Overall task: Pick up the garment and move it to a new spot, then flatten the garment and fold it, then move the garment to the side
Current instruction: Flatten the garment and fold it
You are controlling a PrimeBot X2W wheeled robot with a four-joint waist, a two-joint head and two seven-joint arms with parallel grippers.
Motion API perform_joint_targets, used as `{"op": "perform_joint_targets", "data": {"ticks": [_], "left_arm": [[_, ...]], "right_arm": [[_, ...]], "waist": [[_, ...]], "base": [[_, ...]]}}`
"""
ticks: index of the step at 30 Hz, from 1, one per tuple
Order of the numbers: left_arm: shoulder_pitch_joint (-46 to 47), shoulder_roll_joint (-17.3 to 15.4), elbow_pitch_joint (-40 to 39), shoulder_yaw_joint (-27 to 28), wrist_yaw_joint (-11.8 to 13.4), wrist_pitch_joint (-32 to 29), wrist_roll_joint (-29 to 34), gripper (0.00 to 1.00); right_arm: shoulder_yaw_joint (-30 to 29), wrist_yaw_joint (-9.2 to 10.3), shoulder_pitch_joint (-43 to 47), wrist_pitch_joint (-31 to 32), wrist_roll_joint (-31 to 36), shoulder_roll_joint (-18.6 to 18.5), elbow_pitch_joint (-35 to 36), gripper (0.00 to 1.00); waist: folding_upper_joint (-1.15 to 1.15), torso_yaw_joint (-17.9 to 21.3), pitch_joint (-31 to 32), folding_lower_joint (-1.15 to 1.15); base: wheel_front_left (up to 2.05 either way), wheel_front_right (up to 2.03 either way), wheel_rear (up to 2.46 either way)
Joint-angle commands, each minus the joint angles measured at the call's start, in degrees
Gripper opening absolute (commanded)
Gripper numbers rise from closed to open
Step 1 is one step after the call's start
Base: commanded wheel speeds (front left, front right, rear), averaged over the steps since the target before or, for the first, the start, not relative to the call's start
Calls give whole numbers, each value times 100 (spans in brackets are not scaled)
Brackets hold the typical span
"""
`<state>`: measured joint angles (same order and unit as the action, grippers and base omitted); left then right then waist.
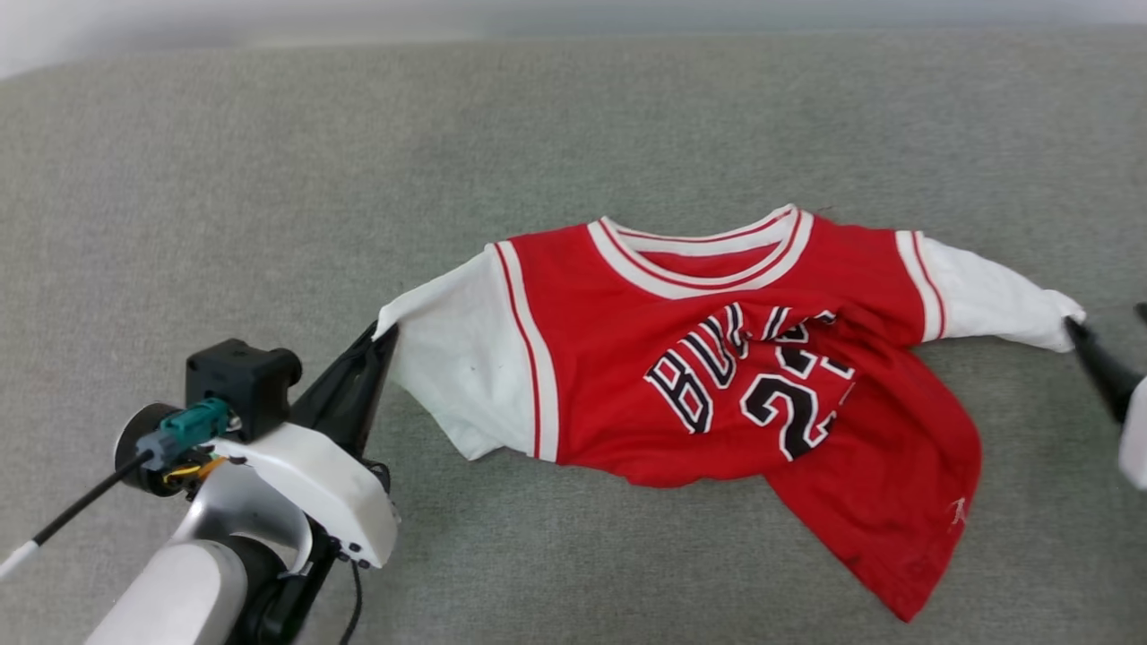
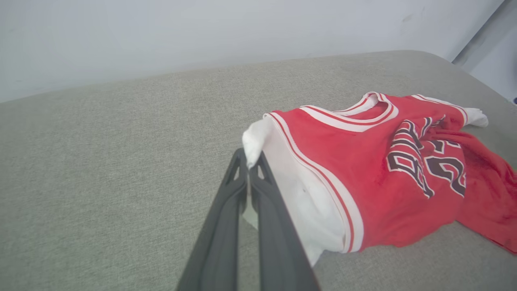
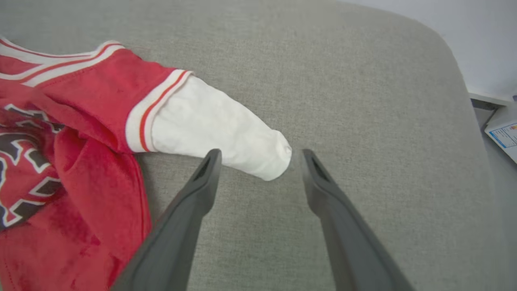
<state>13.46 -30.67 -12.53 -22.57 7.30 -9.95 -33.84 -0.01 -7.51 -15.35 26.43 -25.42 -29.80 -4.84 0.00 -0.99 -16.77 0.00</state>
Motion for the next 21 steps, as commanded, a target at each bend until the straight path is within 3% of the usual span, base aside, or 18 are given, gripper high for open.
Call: {"op": "perform_joint_targets", "data": {"ticks": [1, 8, 14, 20, 21], "left_arm": [[13, -10, -140, -36, 31, -24, 60, 0], [279, 134, -678, -254, 50, -125, 212, 0], [457, 240, -758, -391, -15, -83, 270, 0], [503, 317, -703, -459, -27, 8, 302, 0], [505, 309, -686, -451, -18, 18, 313, 0]], "right_arm": [[-10, 5, -204, 297, -36, -187, -84, 100], [3, 3, -919, 1575, -101, -629, -719, 100], [83, 3, -1132, 1878, 8, -684, -1280, 100], [541, -8, -702, 1953, -236, -549, -1627, 100], [592, -11, -636, 1944, -287, -527, -1673, 87]], "waist": [[0, -157, -182, 0], [0, -531, -593, 0], [0, -771, -810, 0], [0, -907, -887, 0], [0, -920, -885, 0]], "base": [[0, 0, 0], [0, 0, 0], [0, 0, 0], [0, 0, 0], [0, 0, 0]]}}
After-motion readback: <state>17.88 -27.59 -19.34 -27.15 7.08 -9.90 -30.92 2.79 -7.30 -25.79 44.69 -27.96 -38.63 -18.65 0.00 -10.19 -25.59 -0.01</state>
